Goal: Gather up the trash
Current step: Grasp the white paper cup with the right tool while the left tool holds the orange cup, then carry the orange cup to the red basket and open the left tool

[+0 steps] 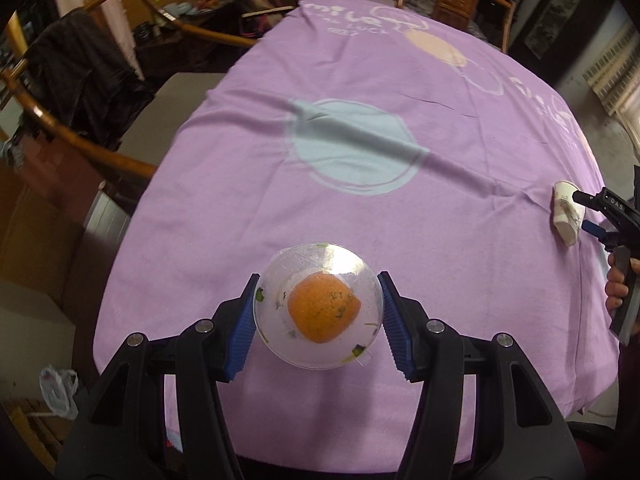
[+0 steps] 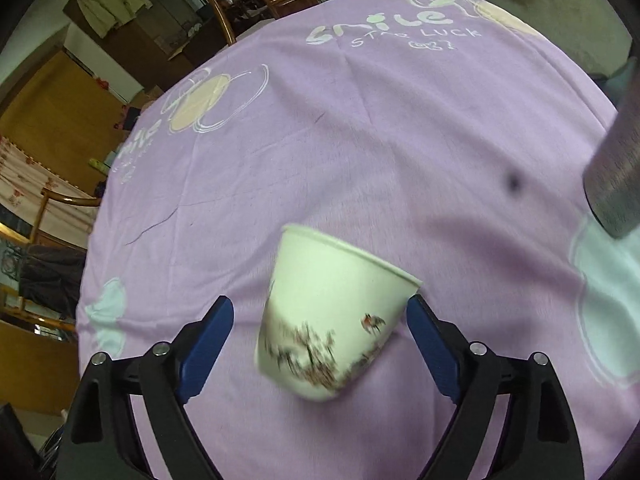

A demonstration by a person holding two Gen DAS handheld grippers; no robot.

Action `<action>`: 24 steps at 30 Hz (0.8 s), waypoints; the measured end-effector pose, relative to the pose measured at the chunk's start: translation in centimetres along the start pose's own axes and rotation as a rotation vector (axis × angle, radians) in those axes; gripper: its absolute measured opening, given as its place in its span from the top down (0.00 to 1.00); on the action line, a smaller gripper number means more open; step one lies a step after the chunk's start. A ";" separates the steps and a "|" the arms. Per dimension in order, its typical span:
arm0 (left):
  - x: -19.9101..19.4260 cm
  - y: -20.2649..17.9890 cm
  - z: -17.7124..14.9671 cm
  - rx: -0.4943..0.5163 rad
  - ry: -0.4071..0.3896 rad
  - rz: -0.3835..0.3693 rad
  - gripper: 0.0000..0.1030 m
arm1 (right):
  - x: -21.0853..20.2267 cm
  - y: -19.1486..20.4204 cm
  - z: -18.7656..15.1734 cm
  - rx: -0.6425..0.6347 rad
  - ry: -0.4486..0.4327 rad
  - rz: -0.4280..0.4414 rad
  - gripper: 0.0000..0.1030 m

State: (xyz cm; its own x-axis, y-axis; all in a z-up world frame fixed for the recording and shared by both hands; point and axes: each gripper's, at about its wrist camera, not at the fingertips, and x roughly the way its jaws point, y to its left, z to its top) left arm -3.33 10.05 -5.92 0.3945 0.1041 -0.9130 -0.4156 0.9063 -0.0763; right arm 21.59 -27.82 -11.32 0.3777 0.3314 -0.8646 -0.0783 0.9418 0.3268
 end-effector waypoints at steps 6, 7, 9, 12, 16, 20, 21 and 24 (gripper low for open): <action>-1.0 1.7 -0.8 -0.041 -0.005 0.026 0.45 | 3.1 2.8 -0.3 -0.124 0.017 -0.129 0.21; -1.2 1.8 -0.8 -0.042 -0.008 0.026 0.45 | 2.5 3.1 -0.7 -0.145 -0.018 -0.132 0.22; -1.4 2.0 -0.4 -0.035 -0.016 0.015 0.45 | 0.2 3.5 -1.4 -0.140 -0.086 -0.044 0.26; -1.6 1.7 0.6 -0.001 -0.039 -0.017 0.45 | -5.2 4.5 -2.4 -0.171 -0.191 0.034 0.26; -1.8 0.8 2.3 0.055 -0.071 -0.082 0.45 | -10.8 5.9 -3.9 -0.208 -0.289 0.059 0.25; -2.2 -0.5 3.4 0.122 -0.103 -0.143 0.45 | -13.7 5.9 -6.1 -0.150 -0.308 0.105 0.24; -2.2 -0.7 3.5 0.134 -0.106 -0.153 0.45 | -13.9 6.0 -6.7 -0.140 -0.301 0.112 0.24; -2.4 -1.0 3.5 0.168 -0.117 -0.182 0.45 | -14.0 6.7 -8.9 -0.133 -0.267 0.116 0.24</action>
State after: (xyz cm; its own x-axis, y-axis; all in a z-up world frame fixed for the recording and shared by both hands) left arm -0.98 10.28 -2.25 0.5467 -0.0291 -0.8368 -0.1912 0.9687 -0.1586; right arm 7.58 -25.62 -0.40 0.5870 0.4268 -0.6879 -0.2481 0.9037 0.3490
